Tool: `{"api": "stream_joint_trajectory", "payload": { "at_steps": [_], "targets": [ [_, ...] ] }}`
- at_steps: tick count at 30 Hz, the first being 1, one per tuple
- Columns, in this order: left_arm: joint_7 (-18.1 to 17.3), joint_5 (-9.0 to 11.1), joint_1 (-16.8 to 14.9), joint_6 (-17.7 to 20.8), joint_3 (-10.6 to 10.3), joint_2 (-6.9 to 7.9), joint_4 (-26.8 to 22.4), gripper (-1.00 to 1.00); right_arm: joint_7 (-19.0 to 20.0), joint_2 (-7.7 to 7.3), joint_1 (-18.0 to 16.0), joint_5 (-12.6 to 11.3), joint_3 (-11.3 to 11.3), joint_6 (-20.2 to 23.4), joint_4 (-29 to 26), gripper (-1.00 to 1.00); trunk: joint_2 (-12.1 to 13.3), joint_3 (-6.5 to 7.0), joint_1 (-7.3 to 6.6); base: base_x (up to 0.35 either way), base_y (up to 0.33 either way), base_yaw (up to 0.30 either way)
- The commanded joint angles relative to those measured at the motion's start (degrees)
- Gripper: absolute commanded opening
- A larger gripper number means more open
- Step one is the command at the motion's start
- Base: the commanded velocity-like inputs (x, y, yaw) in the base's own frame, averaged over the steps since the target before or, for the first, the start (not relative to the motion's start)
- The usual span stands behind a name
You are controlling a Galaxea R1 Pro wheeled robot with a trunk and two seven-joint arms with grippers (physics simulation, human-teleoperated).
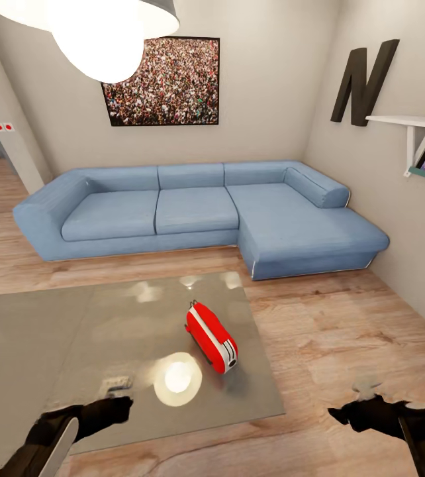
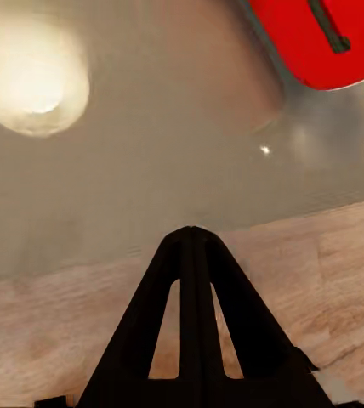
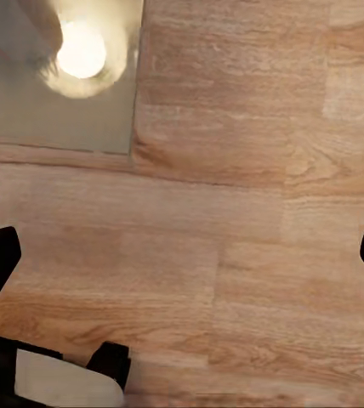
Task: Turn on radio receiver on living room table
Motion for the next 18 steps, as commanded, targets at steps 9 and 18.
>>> {"api": "stream_joint_trajectory", "payload": {
  "at_steps": [9,18],
  "targets": [
    [-3.2,-0.3,2.1,-10.9,0.0,1.06,12.0,-1.0,-1.3,0.24,8.7,1.7,-6.5,-3.9,5.0,1.0,0.0,-0.08,0.0,0.0,0.0,0.0],
    [-4.1,-0.3,2.2,-15.5,0.0,1.37,19.3,-1.0,-1.5,0.23,9.5,1.8,-12.2,-18.1,14.0,1.0,0.0,-0.81,0.0,0.0,0.0,0.0]
  ]
}}
